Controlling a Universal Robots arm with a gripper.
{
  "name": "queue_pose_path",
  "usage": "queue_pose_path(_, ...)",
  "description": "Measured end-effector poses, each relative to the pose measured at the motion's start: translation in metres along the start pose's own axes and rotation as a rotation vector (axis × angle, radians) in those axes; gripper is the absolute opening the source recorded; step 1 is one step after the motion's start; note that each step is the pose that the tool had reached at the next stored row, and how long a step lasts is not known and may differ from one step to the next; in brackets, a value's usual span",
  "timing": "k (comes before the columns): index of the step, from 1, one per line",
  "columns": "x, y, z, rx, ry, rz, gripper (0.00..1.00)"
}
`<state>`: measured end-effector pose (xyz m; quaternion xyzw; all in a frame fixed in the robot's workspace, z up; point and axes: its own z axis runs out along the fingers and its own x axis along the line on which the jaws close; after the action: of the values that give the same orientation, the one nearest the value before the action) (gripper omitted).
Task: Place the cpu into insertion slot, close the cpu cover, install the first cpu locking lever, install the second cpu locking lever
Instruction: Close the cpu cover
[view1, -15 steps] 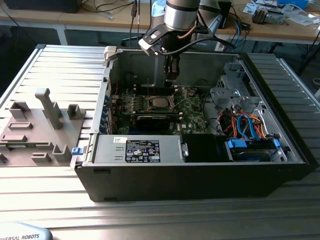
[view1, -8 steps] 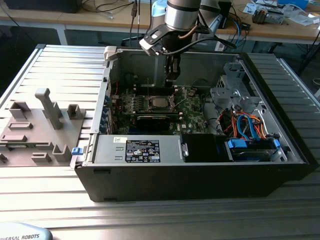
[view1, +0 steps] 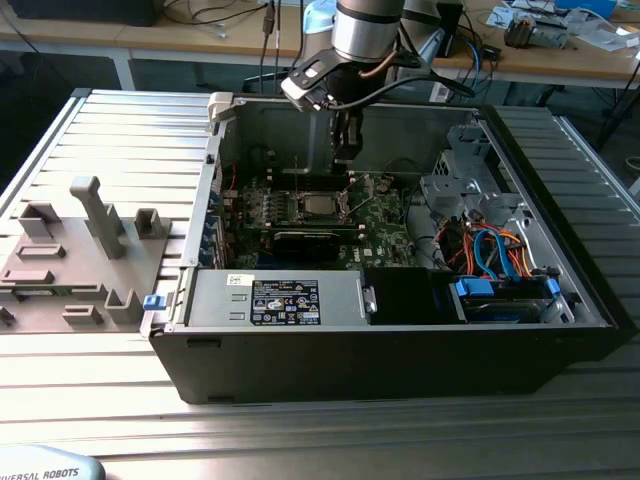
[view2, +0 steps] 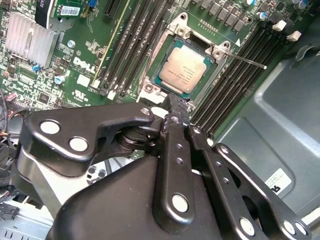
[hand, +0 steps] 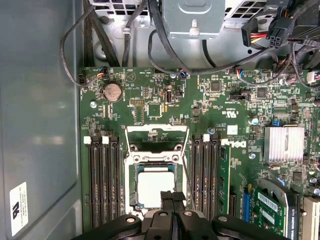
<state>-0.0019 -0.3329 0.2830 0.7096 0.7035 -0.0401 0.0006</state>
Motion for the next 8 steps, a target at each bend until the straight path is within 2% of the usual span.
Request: queue_pose_path(8, 0.0, 0.0027, 0.0002, -0.0001, -0.0001, 0.0, 0.11)
